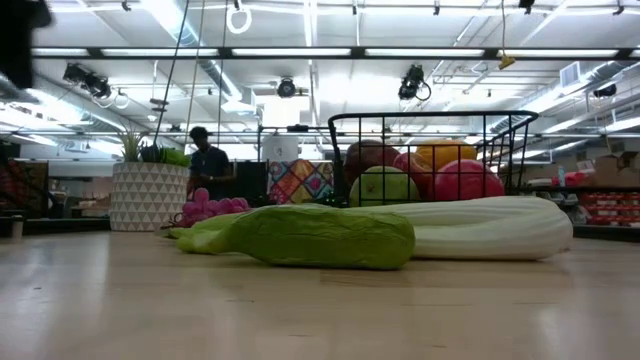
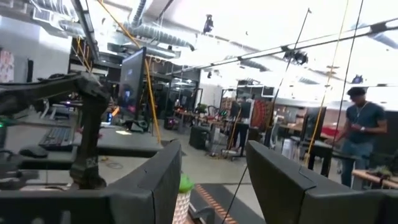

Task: Build produce basket
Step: Put the pomegranate into the wire basket

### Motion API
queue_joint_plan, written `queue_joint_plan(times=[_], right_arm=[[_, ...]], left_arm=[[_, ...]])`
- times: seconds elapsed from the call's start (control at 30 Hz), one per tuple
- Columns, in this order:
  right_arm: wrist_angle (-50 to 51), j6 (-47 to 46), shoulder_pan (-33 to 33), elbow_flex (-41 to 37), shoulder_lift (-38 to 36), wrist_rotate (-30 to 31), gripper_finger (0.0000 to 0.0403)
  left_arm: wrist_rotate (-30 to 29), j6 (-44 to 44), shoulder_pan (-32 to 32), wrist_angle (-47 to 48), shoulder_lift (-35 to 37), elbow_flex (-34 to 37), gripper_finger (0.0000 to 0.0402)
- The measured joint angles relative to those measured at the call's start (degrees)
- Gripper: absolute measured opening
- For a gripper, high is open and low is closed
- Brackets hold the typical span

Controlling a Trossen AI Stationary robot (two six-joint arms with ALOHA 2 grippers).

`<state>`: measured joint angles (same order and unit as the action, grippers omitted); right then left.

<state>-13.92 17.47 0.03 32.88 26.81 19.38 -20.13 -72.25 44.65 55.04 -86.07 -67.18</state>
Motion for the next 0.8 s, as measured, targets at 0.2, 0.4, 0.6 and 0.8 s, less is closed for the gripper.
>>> queue_joint_plan(times=[0.2, 0.4, 0.6, 0.8], right_arm=[[-7.9, 3.3, 0.0, 0.0, 5.3, 0.0, 0.0187], [-12.1, 5.0, -1.0, 0.0, 10.2, 0.0, 0.0187], [-14.8, 5.3, -2.2, 0.0, 12.5, 0.0, 0.0187], [-14.9, 5.3, -2.7, 0.0, 13.1, 0.0, 0.0187]], left_arm=[[1.7, -8.8, 6.0, 10.1, -4.5, -1.5, 0.0382], [4.0, -14.3, 9.2, 19.7, -6.1, -1.5, 0.0382], [5.2, -13.4, 10.3, 19.2, -6.2, -1.5, 0.0382], [7.3, -5.8, 13.7, 18.0, -6.2, -1.4, 0.0382]])
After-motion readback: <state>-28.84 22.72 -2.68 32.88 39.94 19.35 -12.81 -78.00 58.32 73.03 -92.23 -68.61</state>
